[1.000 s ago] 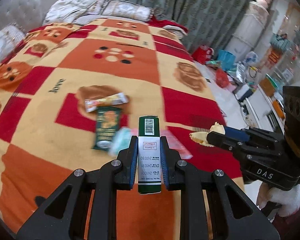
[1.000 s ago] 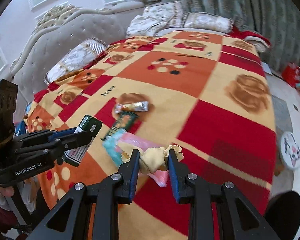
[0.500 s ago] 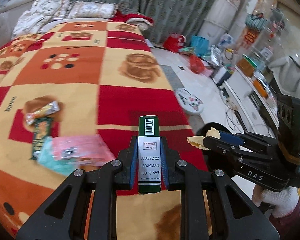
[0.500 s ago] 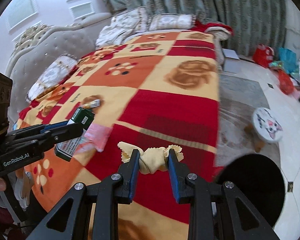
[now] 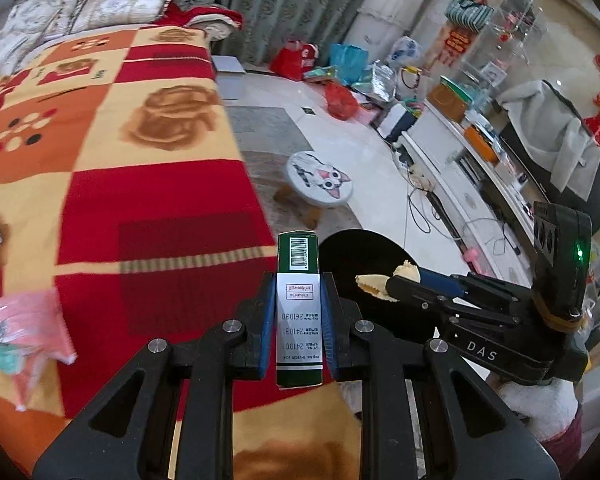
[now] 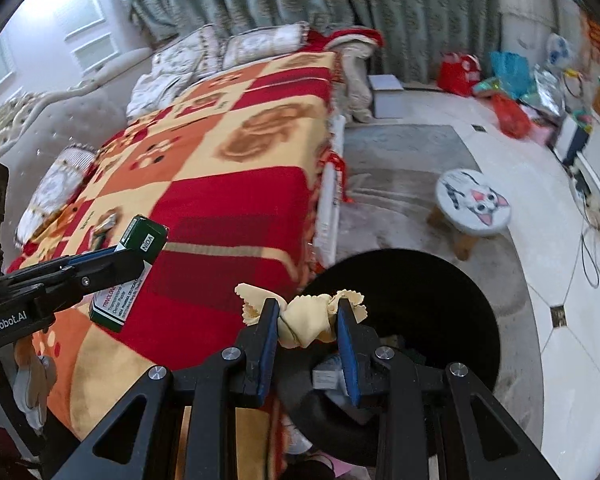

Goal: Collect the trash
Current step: 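Carry the medicine box and yellow wrapper over the black bin with both tools, then open both grippers to drop the box and wrapper into the bin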

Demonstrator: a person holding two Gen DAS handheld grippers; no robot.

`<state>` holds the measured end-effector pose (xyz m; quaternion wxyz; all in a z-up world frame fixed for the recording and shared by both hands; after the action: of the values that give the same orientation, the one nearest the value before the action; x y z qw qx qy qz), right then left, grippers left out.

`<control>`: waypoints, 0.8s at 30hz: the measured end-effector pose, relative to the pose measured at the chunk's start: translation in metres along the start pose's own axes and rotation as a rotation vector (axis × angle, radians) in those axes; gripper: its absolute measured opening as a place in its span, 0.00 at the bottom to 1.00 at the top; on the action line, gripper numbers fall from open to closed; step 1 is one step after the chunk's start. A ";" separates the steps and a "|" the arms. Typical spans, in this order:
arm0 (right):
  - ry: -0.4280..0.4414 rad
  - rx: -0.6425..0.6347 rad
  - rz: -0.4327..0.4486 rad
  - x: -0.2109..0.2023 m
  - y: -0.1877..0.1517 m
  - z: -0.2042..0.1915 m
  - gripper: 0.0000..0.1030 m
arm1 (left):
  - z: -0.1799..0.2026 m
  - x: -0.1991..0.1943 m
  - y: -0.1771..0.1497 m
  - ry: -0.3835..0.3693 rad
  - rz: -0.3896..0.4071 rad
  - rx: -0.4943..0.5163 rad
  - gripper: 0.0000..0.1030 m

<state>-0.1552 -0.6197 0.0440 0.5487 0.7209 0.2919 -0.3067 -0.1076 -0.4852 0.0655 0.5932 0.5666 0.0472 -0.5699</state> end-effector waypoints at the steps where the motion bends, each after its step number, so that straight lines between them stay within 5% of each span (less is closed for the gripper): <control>1: -0.004 0.009 0.000 0.000 -0.001 0.005 0.26 | 0.004 0.005 0.000 -0.007 -0.009 -0.002 0.18; 15: -0.063 0.142 -0.022 0.001 -0.014 0.064 0.31 | 0.045 0.046 -0.004 -0.107 -0.061 -0.002 0.20; 19: -0.071 0.177 -0.021 0.001 -0.017 0.074 0.39 | 0.047 0.048 -0.004 -0.120 -0.064 -0.009 0.41; 24: -0.072 0.191 -0.024 0.002 -0.018 0.078 0.40 | 0.038 0.039 -0.004 -0.087 -0.054 -0.007 0.43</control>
<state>-0.1770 -0.6908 0.0145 0.4839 0.7548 0.2500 -0.3656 -0.1194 -0.5360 0.0490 0.5813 0.5377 0.0388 -0.6095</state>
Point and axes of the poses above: each gripper's, at about its wrist camera, not at the fingertips, and x roughly the way its jaws point, z to its right, y to its top, the point moved 7 cm from there along x, roughly the way its jaws point, and after that the axes turned 4 degrees about z, right-handed, at the moved point
